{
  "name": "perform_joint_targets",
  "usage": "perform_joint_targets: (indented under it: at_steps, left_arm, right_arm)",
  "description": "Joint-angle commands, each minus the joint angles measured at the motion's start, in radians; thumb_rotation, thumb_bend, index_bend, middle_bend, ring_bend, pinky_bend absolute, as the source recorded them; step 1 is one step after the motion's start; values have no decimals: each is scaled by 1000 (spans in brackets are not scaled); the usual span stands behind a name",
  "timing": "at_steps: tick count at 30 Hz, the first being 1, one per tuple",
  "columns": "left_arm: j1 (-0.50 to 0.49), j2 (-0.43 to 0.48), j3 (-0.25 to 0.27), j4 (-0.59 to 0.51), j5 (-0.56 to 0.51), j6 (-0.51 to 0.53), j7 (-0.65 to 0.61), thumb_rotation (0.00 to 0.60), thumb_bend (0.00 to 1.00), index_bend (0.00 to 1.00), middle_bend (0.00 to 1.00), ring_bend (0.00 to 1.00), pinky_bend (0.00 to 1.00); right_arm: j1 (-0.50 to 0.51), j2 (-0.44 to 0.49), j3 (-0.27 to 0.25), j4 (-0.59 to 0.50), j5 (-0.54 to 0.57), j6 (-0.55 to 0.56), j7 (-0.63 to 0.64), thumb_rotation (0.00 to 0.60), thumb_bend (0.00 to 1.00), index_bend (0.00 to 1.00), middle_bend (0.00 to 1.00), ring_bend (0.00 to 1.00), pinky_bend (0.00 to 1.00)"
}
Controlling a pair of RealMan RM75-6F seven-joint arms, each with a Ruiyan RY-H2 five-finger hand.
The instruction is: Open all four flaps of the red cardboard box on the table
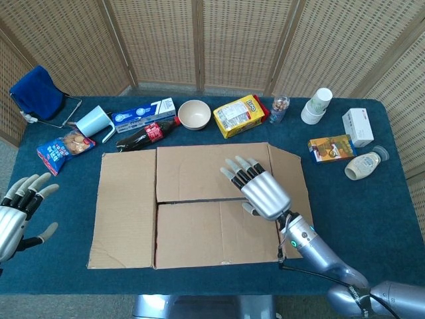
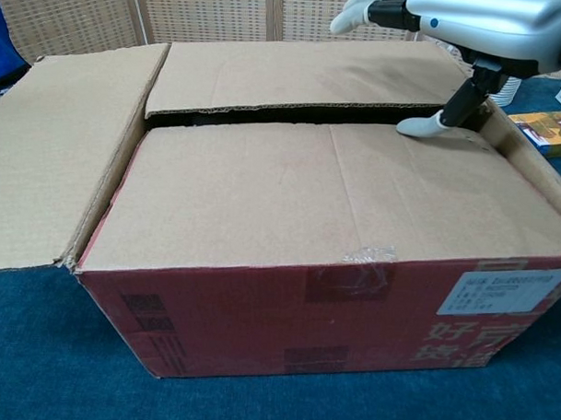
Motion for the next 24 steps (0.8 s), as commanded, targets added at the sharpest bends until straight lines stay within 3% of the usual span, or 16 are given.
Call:
perform_joint_targets:
  at_steps: [1, 7, 17, 24]
  left_arm:
    - [-1, 0, -1, 1, -2, -2, 1, 599, 4, 140, 0, 0, 93]
    - [-3, -1, -1, 1, -5, -6, 3, 598, 5, 140, 0, 0, 93]
    - [1, 2, 0, 0, -2, 1, 0, 600, 5, 140, 0, 0, 93]
    - [4, 5, -1, 2, -5, 4, -3, 599, 5, 140, 0, 0, 93]
  right_arm:
    - [5, -14, 0, 11, 2, 6, -5, 544, 269, 0, 0, 0, 187]
    - [14, -30, 12, 22, 6, 22, 7, 600, 278, 0, 0, 0, 186]
    - [15, -46, 25, 41, -17, 68, 16, 600, 278, 0, 0, 0, 186]
    - [36, -32, 88, 30, 39, 82, 15, 600, 280, 0, 0, 0, 187]
